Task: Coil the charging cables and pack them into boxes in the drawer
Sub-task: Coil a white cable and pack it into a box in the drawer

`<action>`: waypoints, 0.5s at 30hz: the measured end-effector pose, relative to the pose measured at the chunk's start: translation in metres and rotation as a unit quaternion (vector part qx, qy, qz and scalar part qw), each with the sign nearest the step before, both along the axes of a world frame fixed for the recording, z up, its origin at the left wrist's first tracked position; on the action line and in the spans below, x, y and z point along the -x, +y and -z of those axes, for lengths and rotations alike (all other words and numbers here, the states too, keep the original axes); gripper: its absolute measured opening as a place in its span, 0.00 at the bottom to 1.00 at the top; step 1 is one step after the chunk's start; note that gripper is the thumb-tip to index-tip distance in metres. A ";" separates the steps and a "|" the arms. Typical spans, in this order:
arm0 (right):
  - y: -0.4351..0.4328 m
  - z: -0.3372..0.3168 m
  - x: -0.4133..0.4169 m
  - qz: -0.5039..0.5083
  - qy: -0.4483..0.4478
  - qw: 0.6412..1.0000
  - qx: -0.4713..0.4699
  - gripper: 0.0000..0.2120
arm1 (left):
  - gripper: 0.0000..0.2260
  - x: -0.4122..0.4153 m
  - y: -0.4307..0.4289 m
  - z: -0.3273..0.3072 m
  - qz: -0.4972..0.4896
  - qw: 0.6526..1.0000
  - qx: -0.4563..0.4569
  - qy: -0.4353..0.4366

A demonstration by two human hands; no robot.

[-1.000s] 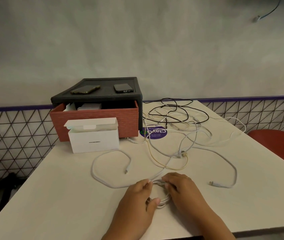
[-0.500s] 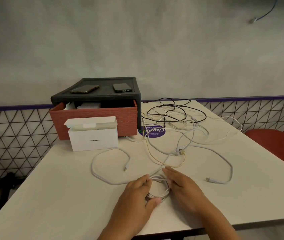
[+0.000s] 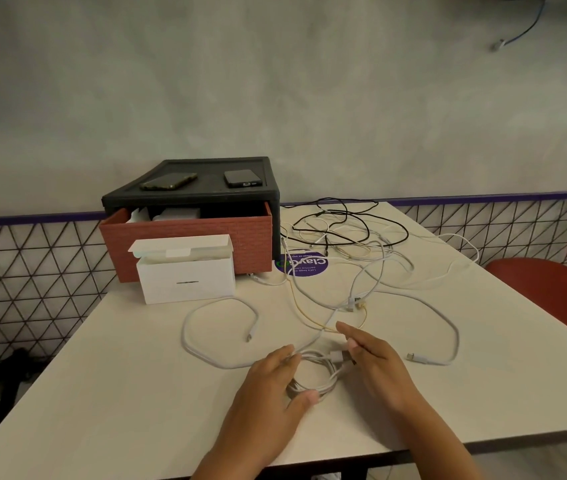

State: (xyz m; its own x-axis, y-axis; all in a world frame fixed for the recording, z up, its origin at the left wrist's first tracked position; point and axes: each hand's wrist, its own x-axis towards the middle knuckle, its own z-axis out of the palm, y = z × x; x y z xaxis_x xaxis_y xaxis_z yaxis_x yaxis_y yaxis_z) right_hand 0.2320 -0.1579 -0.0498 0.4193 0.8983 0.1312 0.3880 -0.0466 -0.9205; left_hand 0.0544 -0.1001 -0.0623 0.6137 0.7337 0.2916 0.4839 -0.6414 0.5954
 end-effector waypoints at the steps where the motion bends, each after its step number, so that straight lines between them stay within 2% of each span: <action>1: 0.000 0.000 0.000 0.005 0.015 1.000 -0.002 0.16 | 0.26 0.000 0.000 0.000 -0.002 1.000 0.003 -0.004; 9: 0.003 -0.011 -0.001 0.020 0.094 0.995 -0.025 0.15 | 0.22 0.010 0.012 -0.004 -0.016 0.996 0.038 -0.081; 12: 0.015 -0.022 0.000 0.027 0.061 0.997 -0.045 0.14 | 0.22 0.022 0.031 -0.012 -0.035 0.989 0.047 -0.136; 15: 0.034 -0.039 0.005 0.005 0.024 0.998 -0.049 0.14 | 0.16 0.036 0.056 -0.022 -0.082 0.975 0.054 -0.201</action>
State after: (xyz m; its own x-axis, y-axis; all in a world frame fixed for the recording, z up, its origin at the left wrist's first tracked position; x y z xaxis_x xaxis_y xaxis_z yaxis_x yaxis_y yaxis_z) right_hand 0.2270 -0.1237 -0.0107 0.4361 0.8778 0.1982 0.3424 0.0419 -0.9386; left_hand 0.0187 -0.0437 -0.0406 0.3368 0.8524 0.4000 0.2884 -0.4978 0.8179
